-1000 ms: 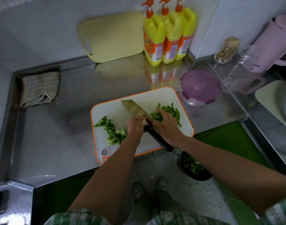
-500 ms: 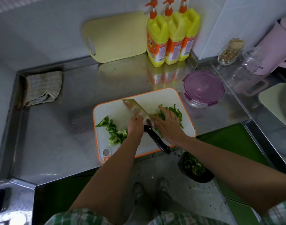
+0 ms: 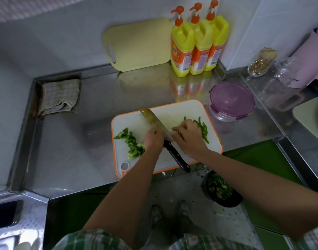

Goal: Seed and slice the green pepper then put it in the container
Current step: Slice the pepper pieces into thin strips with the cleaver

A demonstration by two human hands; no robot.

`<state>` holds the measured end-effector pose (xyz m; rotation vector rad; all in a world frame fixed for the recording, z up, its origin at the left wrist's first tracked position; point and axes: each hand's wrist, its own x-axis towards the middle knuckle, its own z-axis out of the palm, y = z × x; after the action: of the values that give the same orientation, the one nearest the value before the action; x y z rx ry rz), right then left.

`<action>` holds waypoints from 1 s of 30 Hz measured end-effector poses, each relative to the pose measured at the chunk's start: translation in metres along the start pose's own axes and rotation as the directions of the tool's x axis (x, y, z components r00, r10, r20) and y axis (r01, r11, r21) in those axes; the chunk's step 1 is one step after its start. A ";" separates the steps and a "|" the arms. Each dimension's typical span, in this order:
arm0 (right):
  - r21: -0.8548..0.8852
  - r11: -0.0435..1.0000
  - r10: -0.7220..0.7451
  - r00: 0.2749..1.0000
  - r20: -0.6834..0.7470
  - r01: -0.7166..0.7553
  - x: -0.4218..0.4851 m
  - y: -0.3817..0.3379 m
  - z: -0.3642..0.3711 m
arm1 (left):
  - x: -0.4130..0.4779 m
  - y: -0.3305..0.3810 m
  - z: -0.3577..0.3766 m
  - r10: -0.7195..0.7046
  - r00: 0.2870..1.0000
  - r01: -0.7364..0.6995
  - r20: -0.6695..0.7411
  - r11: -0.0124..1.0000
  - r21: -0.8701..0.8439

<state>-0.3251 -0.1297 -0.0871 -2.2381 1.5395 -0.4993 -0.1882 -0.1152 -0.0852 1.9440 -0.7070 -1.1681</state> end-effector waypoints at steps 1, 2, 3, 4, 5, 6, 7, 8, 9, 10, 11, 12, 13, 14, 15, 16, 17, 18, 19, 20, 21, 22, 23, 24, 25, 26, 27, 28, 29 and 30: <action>0.098 0.995 -0.010 0.995 0.097 0.001 0.001 -0.005 -0.002 | -0.001 0.001 -0.001 0.000 1.000 0.000 -0.006 1.000 -0.003; 0.194 0.980 -0.005 0.974 0.225 -0.039 0.001 -0.013 -0.004 | -0.001 0.001 -0.003 0.001 1.000 -0.001 -0.013 1.000 -0.001; 0.264 0.960 -0.007 0.941 0.339 -0.088 0.001 -0.020 -0.004 | -0.001 0.001 -0.004 0.005 1.000 -0.005 -0.019 1.000 0.003; 0.295 0.946 -0.003 0.909 0.416 -0.132 0.001 -0.025 -0.005 | -0.002 0.001 -0.006 0.011 1.000 -0.011 -0.022 1.000 0.009; 0.309 0.936 0.008 0.888 0.460 -0.168 0.001 -0.030 -0.004 | -0.003 0.000 -0.009 0.019 1.000 -0.019 -0.014 1.000 0.018; 0.312 0.931 0.018 0.878 0.478 -0.189 0.001 -0.034 -0.003 | -0.004 0.000 -0.012 0.034 0.999 -0.034 0.000 0.999 0.026; 0.303 0.933 0.028 0.879 0.475 -0.193 0.001 -0.038 -0.001 | -0.006 -0.001 -0.015 0.053 0.998 -0.053 0.021 0.998 0.019; 0.285 0.941 0.039 0.895 0.445 -0.183 0.000 -0.042 0.001 | -0.008 -0.001 -0.019 0.063 0.997 -0.063 0.053 0.998 -0.012; 0.256 0.951 0.065 0.920 0.387 -0.175 0.001 -0.044 0.005 | -0.011 0.000 -0.023 0.056 0.994 -0.050 0.093 0.996 -0.068; 0.235 0.954 0.106 0.943 0.317 -0.186 0.002 -0.045 0.007 | -0.013 0.001 -0.027 0.046 0.991 -0.030 0.129 0.992 -0.120; 0.222 0.951 0.152 0.953 0.262 -0.213 0.004 -0.045 0.008 | -0.014 0.001 -0.031 0.048 0.990 -0.030 0.129 0.990 -0.137; 0.216 0.949 0.176 0.955 0.237 -0.229 0.004 -0.043 0.009 | -0.013 -0.001 -0.038 0.066 0.994 -0.059 0.089 0.995 -0.077; 0.209 0.950 0.181 0.955 0.234 -0.231 0.004 -0.040 0.011 | -0.011 -0.005 -0.046 0.109 0.994 -0.110 0.016 0.991 0.075; 0.196 0.956 0.168 0.956 0.240 -0.217 0.003 -0.037 0.011 | -0.009 -0.012 -0.055 0.163 0.984 -0.140 -0.067 0.954 0.263; 0.175 0.965 0.150 0.957 0.248 -0.196 0.003 -0.035 0.012 | -0.006 -0.019 -0.065 0.199 0.969 -0.124 -0.144 0.901 0.415; 0.151 0.973 0.133 0.958 0.255 -0.175 0.002 -0.034 0.013 | -0.005 -0.027 -0.074 0.201 0.959 -0.075 -0.198 0.859 0.507; 0.132 0.978 0.124 0.956 0.265 -0.164 0.002 -0.033 0.016 | -0.004 -0.035 -0.080 0.170 0.958 -0.014 -0.231 0.832 0.555; 0.121 0.980 0.119 0.954 0.277 -0.157 0.001 -0.033 0.019 | -0.004 -0.042 -0.084 0.129 0.961 0.040 -0.245 0.812 0.583; 0.114 0.982 0.113 0.950 0.292 -0.152 -0.001 -0.033 0.023 | -0.003 -0.048 -0.086 0.094 0.966 0.071 -0.242 0.801 0.595; 0.107 0.983 0.111 0.944 0.311 -0.151 -0.002 -0.033 0.027 | -0.002 -0.053 -0.087 0.070 0.973 0.080 -0.222 0.796 0.600; 0.099 0.983 0.110 0.936 0.335 -0.151 -0.004 -0.033 0.030 | -0.001 -0.057 -0.086 0.065 0.979 0.066 -0.195 0.798 0.599; 0.090 0.985 0.107 0.929 0.354 -0.147 -0.006 -0.032 0.033 | 0.001 -0.061 -0.085 0.078 0.982 0.038 -0.170 0.807 0.590; 0.077 0.987 0.103 0.925 0.366 -0.140 -0.008 -0.031 0.035 | 0.003 -0.062 -0.085 0.097 0.984 0.008 -0.152 0.817 0.577; 0.065 0.989 0.102 0.924 0.370 -0.135 -0.009 -0.030 0.036 | 0.005 -0.064 -0.085 0.110 0.985 -0.014 -0.134 0.822 0.569; 0.058 0.989 0.106 0.923 0.370 -0.137 -0.009 -0.029 0.038 | 0.006 -0.065 -0.085 0.121 0.986 -0.033 -0.116 0.819 0.573; 0.056 0.988 0.113 0.923 0.367 -0.143 -0.009 -0.028 0.038 | 0.007 -0.066 -0.086 0.127 0.987 -0.047 -0.098 0.811 0.584; 0.055 0.986 0.125 0.922 0.366 -0.155 -0.009 -0.027 0.039 | 0.007 -0.066 -0.088 0.129 0.988 -0.057 -0.081 0.806 0.590; 0.054 0.985 0.134 0.922 0.364 -0.165 -0.009 -0.026 0.040 | 0.008 -0.066 -0.090 0.120 0.990 -0.056 -0.073 0.813 0.580; 0.052 0.983 0.144 0.921 0.363 -0.174 -0.009 -0.025 0.041 | 0.008 -0.066 -0.092 0.103 0.992 -0.046 -0.072 0.830 0.557; 0.049 0.983 0.150 0.920 0.361 -0.179 -0.008 -0.025 0.041 | 0.009 -0.067 -0.094 0.088 0.993 -0.035 -0.074 0.848 0.529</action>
<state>-0.2879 -0.1093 -0.1106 -1.9808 1.4679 -0.0941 -0.0946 -0.0545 -0.1156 2.3867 -1.1208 -0.8882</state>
